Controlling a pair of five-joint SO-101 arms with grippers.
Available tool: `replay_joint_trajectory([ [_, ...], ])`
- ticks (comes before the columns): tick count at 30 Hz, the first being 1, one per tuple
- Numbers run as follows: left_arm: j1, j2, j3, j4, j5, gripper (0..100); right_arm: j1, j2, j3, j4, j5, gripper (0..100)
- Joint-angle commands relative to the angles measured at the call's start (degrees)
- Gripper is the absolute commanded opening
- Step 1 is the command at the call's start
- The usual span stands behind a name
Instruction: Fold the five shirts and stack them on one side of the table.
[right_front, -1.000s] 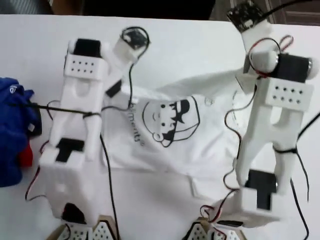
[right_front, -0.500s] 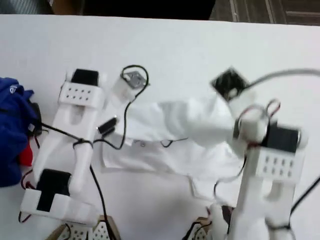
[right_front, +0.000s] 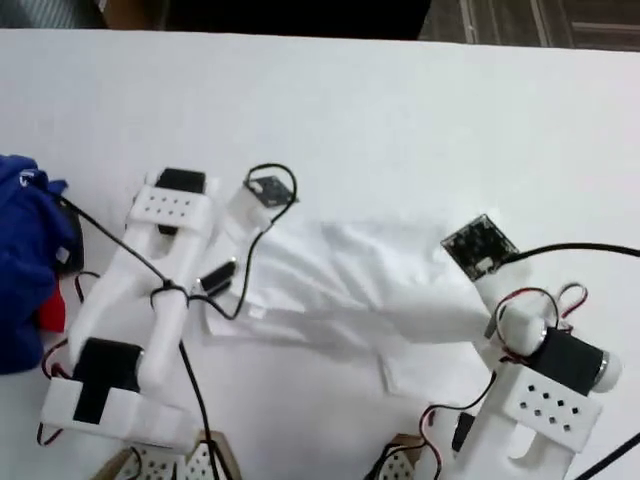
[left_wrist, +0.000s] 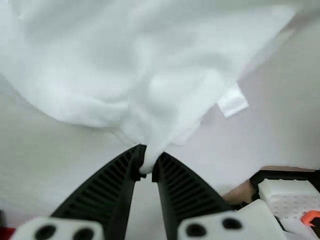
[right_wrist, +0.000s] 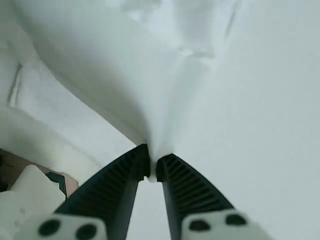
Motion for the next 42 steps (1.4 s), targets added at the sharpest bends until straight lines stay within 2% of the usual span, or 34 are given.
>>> replay_joint_trajectory([
  [1,-0.35,-3.25,-0.4,0.0,-0.26,2,3.21,-1.36,-0.62,0.48,2.55,2.0],
  [10,-0.18,-2.81,2.95,-0.44,-0.35,2,3.3,-1.45,-2.64,6.2,6.59,2.0],
  [19,-0.26,-2.9,5.76,-0.62,-2.37,2,3.3,-1.45,-2.46,6.99,6.59,2.0],
  [26,-0.35,-2.81,6.02,-4.13,-1.41,2,3.12,-1.45,-0.35,6.99,6.15,2.0],
  [34,-0.18,-2.81,5.93,-6.95,1.85,2,1.8,-1.45,9.41,4.18,6.33,2.0],
  [42,-0.18,-2.81,5.93,-6.95,1.85,2,-3.91,-1.36,14.15,-0.84,6.42,2.0],
])
